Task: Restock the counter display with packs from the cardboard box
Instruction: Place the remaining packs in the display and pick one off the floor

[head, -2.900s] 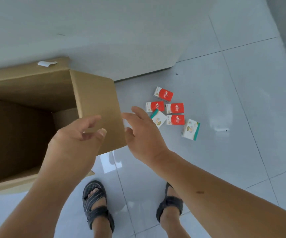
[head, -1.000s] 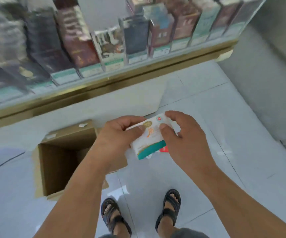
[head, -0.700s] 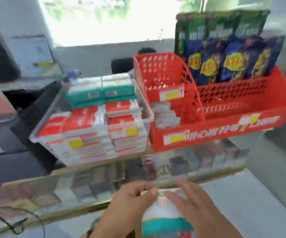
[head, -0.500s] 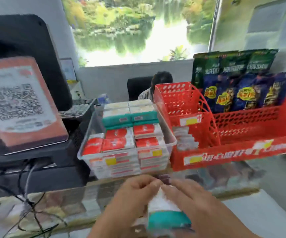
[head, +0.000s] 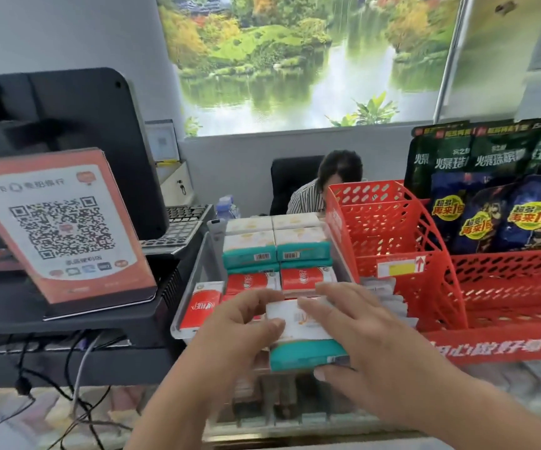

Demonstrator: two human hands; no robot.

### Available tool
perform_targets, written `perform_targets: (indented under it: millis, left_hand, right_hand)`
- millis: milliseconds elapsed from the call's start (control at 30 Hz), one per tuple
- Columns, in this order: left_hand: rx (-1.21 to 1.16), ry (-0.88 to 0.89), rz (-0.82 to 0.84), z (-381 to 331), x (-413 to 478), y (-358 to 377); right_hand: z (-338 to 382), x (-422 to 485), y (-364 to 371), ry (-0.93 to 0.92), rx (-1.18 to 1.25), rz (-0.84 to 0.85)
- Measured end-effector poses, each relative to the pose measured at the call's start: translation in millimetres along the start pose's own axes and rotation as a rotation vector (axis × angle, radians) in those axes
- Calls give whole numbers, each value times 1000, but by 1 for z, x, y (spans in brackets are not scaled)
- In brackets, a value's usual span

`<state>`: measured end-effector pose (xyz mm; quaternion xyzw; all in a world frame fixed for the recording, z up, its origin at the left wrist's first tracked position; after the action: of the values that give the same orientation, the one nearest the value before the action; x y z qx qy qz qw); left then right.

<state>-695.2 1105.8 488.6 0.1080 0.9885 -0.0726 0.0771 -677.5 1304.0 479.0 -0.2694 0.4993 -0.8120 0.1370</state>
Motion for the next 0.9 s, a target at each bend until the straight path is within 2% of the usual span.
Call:
perform_targets:
  millis: [167, 333, 467, 567, 800, 900]
  left_hand:
    - [-24, -19, -93, -6, 23, -3]
    - [62, 1, -154, -13, 35, -10]
    - [58, 32, -264, -24, 45, -29]
    - [170, 56, -393, -22, 49, -48]
    - [289, 131, -308, -14, 58, -76]
    - [286, 128, -320, -16, 69, -81]
  right_hand:
    - [-22, 26, -10, -39, 53, 66]
    - [-22, 67, -7, -124, -19, 131]
    - [-19, 110, -6, -145, -88, 145]
    - [-25, 145, -1, -107, -119, 168]
    - [-29, 213, -4, 44, -87, 202]
    - [-24, 219, -4, 86, -73, 227]
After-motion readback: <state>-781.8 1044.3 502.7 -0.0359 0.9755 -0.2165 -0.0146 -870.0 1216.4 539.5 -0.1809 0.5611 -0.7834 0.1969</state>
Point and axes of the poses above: each hand's wrist, its own x-axis towards the middle knuckle, its own y-axis out of the palm, z = x × y, the point moved 1 cm from there along x, towards the middle knuckle, and after that the axes turned 13 degrees about x, right-handed, at the moved point
